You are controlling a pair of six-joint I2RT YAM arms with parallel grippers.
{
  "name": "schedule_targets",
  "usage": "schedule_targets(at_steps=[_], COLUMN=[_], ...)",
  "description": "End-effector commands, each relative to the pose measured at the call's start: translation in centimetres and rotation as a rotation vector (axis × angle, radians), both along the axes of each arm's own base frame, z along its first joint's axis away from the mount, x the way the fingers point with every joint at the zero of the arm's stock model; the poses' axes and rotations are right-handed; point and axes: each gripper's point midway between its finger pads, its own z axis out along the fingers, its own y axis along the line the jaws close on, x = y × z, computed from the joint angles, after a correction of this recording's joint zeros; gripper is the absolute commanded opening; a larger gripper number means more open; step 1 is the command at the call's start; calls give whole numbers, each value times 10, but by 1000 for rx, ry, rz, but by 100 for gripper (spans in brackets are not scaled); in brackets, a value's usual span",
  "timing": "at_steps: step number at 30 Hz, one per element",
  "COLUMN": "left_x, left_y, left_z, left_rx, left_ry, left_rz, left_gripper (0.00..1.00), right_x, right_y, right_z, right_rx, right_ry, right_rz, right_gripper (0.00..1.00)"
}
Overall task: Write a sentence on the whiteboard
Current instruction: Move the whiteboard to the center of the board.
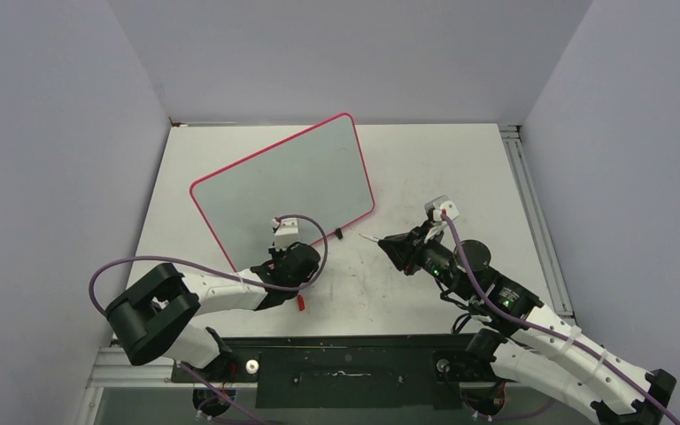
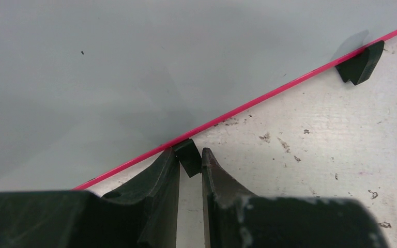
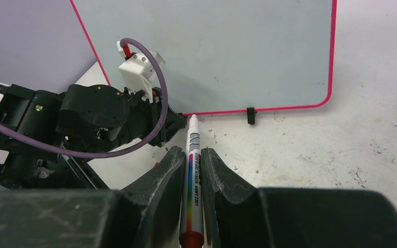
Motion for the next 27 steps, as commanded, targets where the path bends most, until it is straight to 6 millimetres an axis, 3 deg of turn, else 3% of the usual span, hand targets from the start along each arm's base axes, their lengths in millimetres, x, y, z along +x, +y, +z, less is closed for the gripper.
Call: schedule_targets(at_steps=[1, 11, 20, 27], left_x=[-7, -11, -15, -23], left_y=[-68, -80, -74, -69], left_z=[12, 16, 38, 52], left_rx=[-176, -186, -209, -214], left_ry=[41, 55, 35, 32], left_rz=[-191, -218, -224, -249], left_gripper=[0, 1, 42, 61], right_x=[2, 1, -2, -1], right_y=[3, 1, -1, -1], right_z=[11, 11, 14, 17], right_rx=[42, 44, 51, 50], right_ry=[-25, -22, -30, -34], right_rz=[-8, -12, -9, -9], right_gripper=[6, 6, 6, 6])
